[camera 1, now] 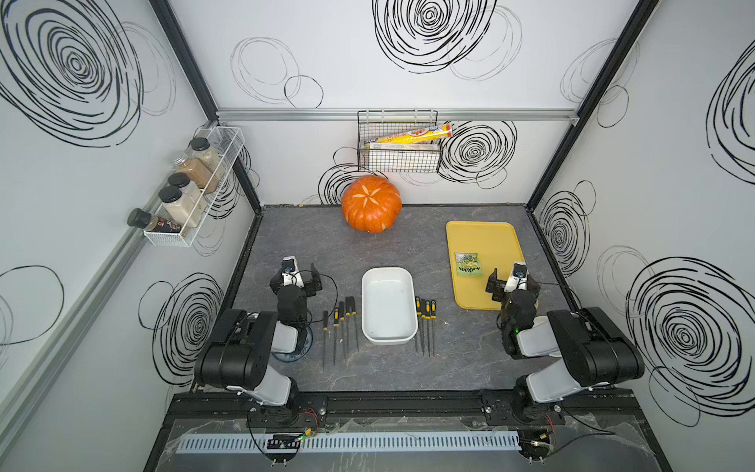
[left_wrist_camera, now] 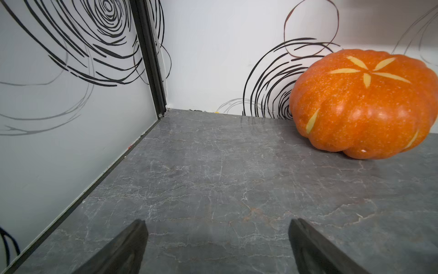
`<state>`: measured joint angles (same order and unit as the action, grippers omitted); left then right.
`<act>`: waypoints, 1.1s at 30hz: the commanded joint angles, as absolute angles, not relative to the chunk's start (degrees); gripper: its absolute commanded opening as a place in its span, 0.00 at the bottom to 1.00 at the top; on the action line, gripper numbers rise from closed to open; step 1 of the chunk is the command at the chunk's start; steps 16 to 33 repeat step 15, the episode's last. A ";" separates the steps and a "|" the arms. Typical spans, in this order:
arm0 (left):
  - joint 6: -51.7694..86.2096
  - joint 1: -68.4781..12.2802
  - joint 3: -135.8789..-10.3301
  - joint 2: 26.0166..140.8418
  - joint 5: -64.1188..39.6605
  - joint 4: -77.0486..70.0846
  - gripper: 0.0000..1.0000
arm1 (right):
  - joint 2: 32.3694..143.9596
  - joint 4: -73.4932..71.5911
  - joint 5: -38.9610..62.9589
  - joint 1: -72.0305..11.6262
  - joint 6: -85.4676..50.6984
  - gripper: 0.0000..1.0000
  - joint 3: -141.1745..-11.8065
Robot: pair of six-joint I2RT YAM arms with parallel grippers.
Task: Take the file tool out of the storage box
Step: Reset both arms
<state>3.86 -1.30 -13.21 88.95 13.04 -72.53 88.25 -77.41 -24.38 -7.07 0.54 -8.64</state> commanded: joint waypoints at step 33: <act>4.48 -0.74 -13.33 89.03 9.81 -75.25 0.99 | 88.04 -80.77 -21.59 -5.87 -0.89 1.00 -8.71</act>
